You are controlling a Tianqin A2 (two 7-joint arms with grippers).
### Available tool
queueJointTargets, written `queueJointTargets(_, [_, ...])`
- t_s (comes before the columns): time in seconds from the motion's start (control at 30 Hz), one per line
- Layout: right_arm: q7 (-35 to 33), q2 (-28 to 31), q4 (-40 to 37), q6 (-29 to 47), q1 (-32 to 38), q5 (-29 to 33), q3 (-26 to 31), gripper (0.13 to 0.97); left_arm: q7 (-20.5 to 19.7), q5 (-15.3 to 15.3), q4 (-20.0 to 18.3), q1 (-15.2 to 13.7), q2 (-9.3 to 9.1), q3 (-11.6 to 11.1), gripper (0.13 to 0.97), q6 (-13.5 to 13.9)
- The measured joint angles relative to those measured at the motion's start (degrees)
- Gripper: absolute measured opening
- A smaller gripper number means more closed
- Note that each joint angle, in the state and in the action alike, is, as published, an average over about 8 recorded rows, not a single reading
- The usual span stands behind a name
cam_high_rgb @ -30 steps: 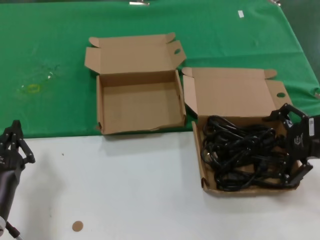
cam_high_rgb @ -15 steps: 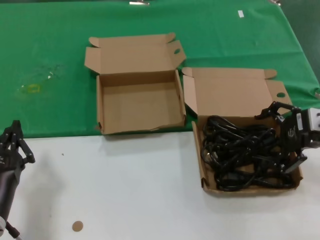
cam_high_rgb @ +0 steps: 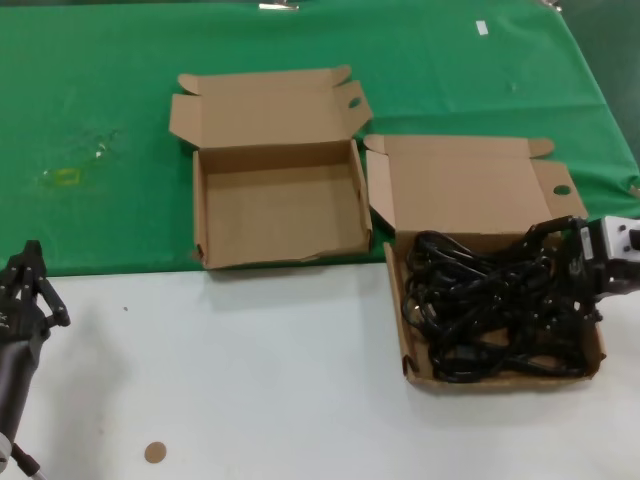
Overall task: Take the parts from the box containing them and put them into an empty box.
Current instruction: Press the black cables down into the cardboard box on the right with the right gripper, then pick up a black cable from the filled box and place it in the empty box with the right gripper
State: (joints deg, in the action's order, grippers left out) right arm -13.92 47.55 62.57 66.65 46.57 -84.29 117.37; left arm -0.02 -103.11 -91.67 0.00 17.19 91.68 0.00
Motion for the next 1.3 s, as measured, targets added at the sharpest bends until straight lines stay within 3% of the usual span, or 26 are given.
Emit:
queueJointTargets(0.07, [-0.09, -0.37, -0.29, 0.15, 0.18, 0.27, 0.13, 0.586, 0.00, 0.00, 0.00, 0.00, 0.00, 0.00, 0.144, 0.00])
queueJointTargets(0.2, [-0.12, -0.95, -0.64, 0.44, 0.31, 0.70, 0.36, 0.586, 0.00, 0.00, 0.00, 0.00, 0.00, 0.00, 0.144, 0.00])
queueJointTargets(0.47, [0.00, -1.50, -1.04, 1.17, 0.52, 1.67, 0.87, 0.376, 0.00, 0.00, 0.00, 0.00, 0.00, 0.00, 0.144, 0.00])
queueJointTargets(0.77, [1.00, -1.43, -0.21, 1.92, 0.70, 2.58, 1.13, 0.249, 0.00, 0.00, 0.00, 0.00, 0.00, 0.00, 0.144, 0.00])
queueJointTargets(1.3, [5.62, 0.60, 6.31, 4.28, 3.10, 1.93, -0.68, 0.234, 0.00, 0.00, 0.00, 0.00, 0.00, 0.00, 0.144, 0.00])
